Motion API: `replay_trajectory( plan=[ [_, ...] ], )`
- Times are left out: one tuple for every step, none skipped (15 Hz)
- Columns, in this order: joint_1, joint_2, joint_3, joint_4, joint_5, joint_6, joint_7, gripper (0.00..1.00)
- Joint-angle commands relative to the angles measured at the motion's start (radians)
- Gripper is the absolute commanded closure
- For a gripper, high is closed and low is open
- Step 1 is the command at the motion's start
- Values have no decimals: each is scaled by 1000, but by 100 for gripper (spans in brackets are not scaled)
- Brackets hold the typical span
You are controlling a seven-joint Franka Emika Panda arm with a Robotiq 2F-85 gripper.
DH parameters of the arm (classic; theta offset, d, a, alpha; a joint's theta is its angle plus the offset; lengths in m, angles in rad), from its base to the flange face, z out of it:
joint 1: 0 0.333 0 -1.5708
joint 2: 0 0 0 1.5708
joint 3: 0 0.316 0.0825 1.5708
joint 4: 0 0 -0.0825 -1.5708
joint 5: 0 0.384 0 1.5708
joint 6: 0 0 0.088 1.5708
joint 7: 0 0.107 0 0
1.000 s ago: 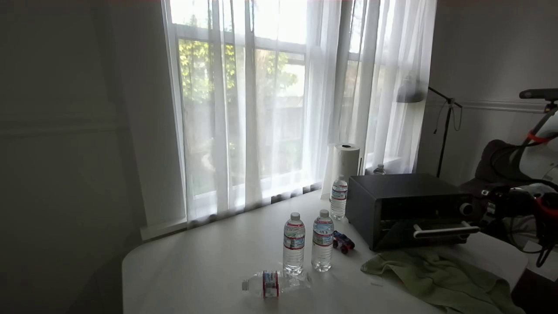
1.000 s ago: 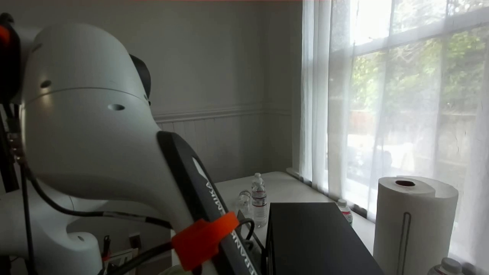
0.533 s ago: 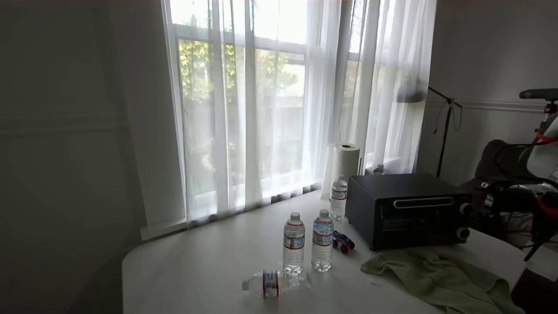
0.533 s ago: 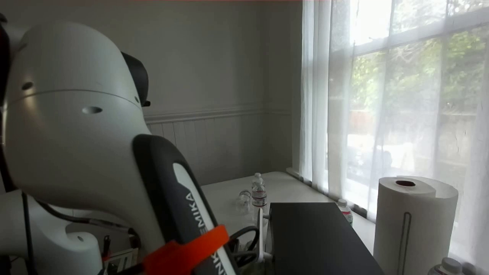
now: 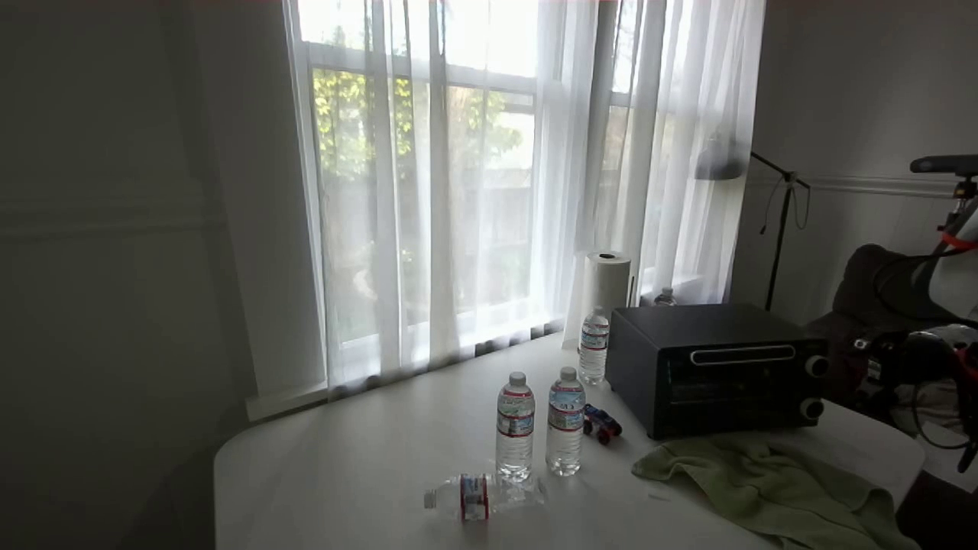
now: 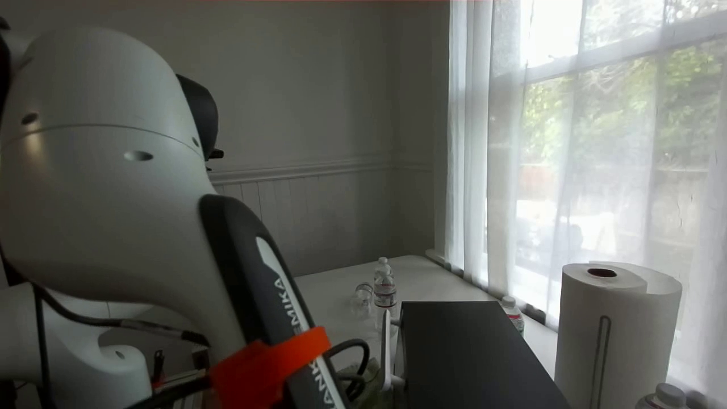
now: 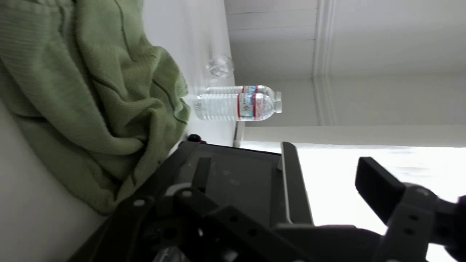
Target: Close the microwave door
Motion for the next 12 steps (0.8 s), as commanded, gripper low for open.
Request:
replay_trajectory(
  plan=[
    [31, -151, -55, -122, -96, 159, 54, 0],
    [36, -185, -61, -152, -115, 207, 55, 0],
    [45, -227, -69, -192, -138, 263, 63, 0],
    [55, -273, -71, -240, -153, 333, 68, 0],
    [64, -326, -76, -286, -178, 394, 82, 0],
    [76, -377, -72, -337, -188, 471, 91, 0],
    [85, -422, -68, -378, -198, 545, 103, 0],
    [94, -468, -58, -418, -187, 616, 97, 0],
    [109, -514, -49, -452, -198, 683, 109, 0],
    [121, -562, -41, -485, -195, 749, 118, 0],
    [136, -608, -29, -514, -208, 812, 131, 0],
    [151, -657, -14, -541, -219, 877, 161, 0]
  ],
)
